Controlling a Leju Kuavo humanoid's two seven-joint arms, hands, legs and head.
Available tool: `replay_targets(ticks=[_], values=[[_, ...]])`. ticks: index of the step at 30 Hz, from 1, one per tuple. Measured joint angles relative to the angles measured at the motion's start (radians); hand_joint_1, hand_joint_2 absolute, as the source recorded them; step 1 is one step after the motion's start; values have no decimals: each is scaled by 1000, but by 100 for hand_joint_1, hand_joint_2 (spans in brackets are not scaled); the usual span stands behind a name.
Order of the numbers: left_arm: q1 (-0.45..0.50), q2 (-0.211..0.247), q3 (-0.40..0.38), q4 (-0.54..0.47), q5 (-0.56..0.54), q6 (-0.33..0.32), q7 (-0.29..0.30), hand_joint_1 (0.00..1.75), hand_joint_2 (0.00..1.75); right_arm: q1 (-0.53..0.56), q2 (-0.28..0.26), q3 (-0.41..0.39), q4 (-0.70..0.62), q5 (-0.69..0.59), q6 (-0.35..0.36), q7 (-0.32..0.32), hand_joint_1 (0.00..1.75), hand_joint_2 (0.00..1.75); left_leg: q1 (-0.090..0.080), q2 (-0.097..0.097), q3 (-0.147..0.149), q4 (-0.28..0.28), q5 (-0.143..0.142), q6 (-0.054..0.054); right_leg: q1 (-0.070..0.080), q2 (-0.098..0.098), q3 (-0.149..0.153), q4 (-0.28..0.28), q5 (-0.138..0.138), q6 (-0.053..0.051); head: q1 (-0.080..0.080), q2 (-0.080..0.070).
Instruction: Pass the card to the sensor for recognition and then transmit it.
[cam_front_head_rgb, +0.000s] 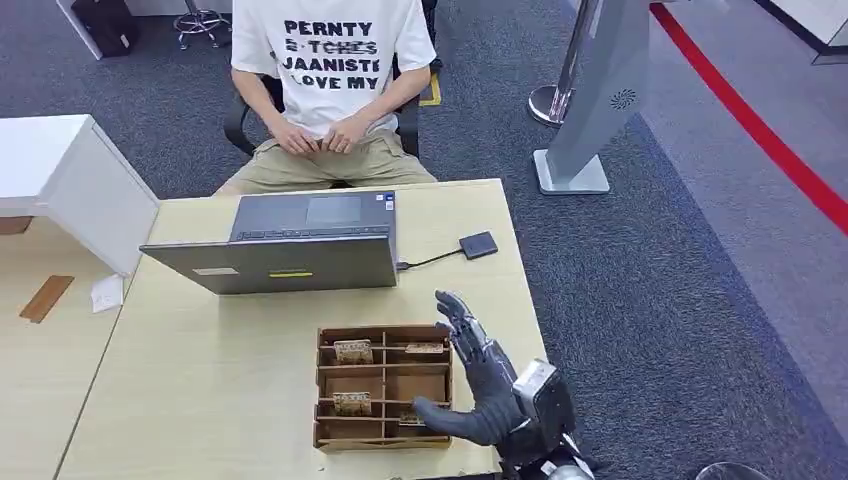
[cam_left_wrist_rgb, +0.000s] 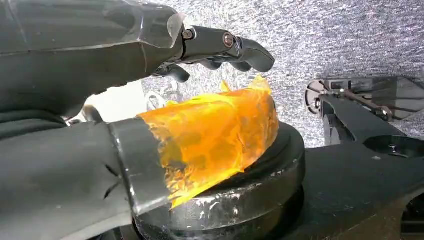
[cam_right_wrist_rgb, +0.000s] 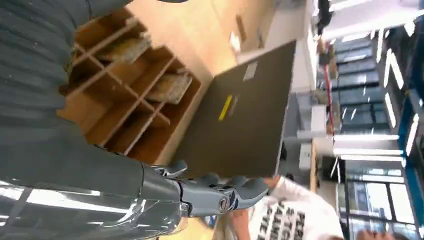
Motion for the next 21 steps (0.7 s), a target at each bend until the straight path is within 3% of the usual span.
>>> replay_targets(ticks=[7,8,21], values=[[0,1,0,0,-6,-5,-6,0,0,22,-27,3,0,-105,127,-23,0,175,0,0,0,0,0,0,0,0,0,0,0,0,0,0],[0,1,0,0,-6,-6,-7,0,0,23,-31,5,0,-112,137,-25,0,0,0,0,0,0,0,0,0,0,0,0,0,0,0,0],[0,2,0,0,-13,-14,-8,0,0,24,-70,31,2,-165,242,-57,0,0,0,0,0,0,0,0,0,0,0,0,0,0,0,0]])
